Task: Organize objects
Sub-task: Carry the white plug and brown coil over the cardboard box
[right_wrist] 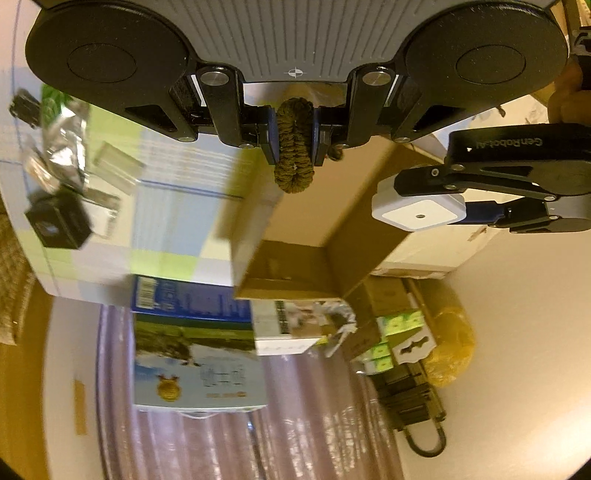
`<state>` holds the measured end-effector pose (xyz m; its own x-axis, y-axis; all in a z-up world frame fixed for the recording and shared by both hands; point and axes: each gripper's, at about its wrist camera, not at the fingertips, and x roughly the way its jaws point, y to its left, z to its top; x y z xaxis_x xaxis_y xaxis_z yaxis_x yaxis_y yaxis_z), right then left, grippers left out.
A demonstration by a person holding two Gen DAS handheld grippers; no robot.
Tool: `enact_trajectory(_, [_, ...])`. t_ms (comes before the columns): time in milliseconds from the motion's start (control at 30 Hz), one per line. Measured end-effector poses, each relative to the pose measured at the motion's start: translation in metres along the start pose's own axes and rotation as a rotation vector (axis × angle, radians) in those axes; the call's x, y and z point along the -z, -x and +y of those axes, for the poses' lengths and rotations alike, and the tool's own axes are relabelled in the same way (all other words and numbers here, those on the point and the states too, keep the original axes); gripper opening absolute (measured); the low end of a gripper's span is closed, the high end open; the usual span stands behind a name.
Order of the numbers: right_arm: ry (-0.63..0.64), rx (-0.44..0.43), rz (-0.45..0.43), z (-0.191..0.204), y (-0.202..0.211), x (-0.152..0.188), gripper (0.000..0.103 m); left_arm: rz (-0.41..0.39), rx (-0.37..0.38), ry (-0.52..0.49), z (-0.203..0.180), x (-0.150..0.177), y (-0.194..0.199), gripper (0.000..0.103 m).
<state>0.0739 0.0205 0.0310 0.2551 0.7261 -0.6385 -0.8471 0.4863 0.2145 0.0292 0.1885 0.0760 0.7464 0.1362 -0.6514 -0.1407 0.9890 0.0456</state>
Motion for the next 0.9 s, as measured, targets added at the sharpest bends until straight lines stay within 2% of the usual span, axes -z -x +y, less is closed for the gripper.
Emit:
enact_trajectory(233, [0.021,-0.030,0.012,0.017,-0.030,-0.017,0.015,0.009,-0.028,0.012,0.024,-0.004,-0.011,0.060])
enact_trajectory(667, [0.005,-0.023,0.044,0.011,-0.062,-0.020,0.015,0.042,-0.002,0.050,0.040,-0.002,-0.044,0.061])
enact_trajectory(700, [0.001,-0.022,0.047,0.009,-0.063,-0.020,0.015,0.039,-0.002,0.051,0.040,-0.002,-0.046,0.061])
enact_trajectory(767, [-0.004,-0.020,0.048,0.006,-0.065,-0.020,0.015,0.031,-0.015,0.040,0.040,-0.003,-0.048,0.069])
enact_trajectory(900, [-0.015,-0.015,0.046,0.003,-0.065,-0.020,0.015,0.022,-0.024,0.047,0.045,-0.002,-0.046,0.070])
